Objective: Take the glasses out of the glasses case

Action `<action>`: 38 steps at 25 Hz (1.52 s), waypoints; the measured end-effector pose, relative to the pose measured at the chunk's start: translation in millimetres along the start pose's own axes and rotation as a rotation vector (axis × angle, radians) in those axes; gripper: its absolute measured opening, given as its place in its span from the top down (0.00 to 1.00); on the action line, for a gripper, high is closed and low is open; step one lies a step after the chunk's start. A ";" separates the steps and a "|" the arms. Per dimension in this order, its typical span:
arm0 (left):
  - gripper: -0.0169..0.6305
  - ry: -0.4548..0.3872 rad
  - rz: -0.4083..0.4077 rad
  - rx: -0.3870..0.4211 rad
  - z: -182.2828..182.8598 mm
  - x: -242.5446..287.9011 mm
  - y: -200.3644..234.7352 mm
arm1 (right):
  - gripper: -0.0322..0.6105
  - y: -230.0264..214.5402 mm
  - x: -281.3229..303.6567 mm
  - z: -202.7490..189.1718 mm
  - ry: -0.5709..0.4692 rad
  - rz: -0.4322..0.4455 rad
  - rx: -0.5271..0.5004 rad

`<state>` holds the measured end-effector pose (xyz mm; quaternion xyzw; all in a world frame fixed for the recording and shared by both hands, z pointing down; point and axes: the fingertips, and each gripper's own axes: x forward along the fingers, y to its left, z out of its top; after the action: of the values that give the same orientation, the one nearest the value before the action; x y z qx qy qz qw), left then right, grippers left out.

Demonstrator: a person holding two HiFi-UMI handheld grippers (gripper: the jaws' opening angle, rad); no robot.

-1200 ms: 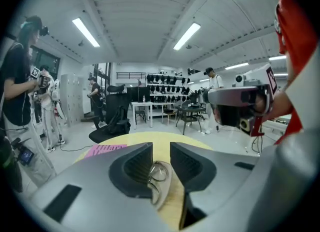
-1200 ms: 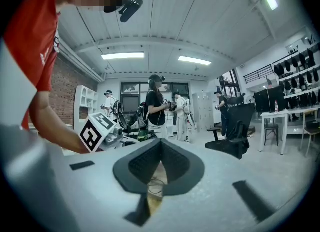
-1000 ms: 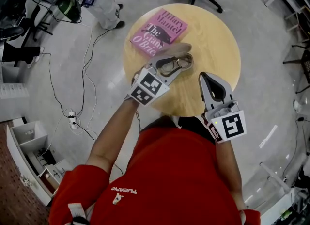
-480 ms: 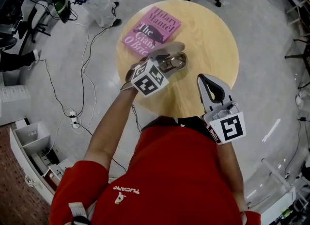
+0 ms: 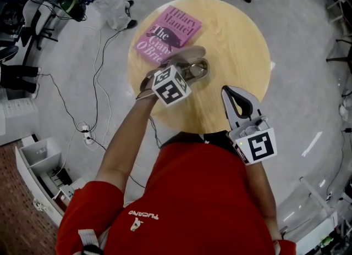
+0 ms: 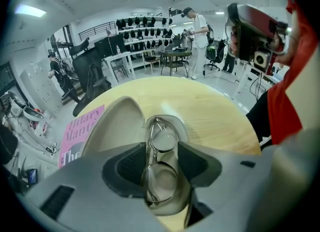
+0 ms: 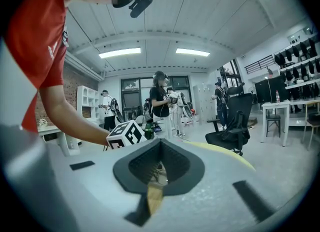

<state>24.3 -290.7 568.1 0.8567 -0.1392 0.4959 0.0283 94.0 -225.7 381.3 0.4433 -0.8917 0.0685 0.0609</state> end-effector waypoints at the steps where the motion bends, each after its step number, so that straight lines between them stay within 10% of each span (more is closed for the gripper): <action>1: 0.68 0.010 -0.008 0.000 -1.1 0.1 0.2 | 0.94 0.0 0.2 -0.1 0.002 0.003 0.001; 19: 0.83 0.079 -0.073 0.002 -5.8 3.9 -3.7 | 0.94 -6.5 7.1 -10.9 0.023 0.018 0.029; 38: 0.94 -0.031 0.058 -0.012 5.6 -25.9 2.8 | 0.94 -1.9 10.6 -10.3 0.012 0.029 0.034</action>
<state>16.1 -288.9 542.7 0.8597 -0.1676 0.4822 0.0169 89.7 -233.3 393.4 0.4308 -0.8963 0.0875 0.0578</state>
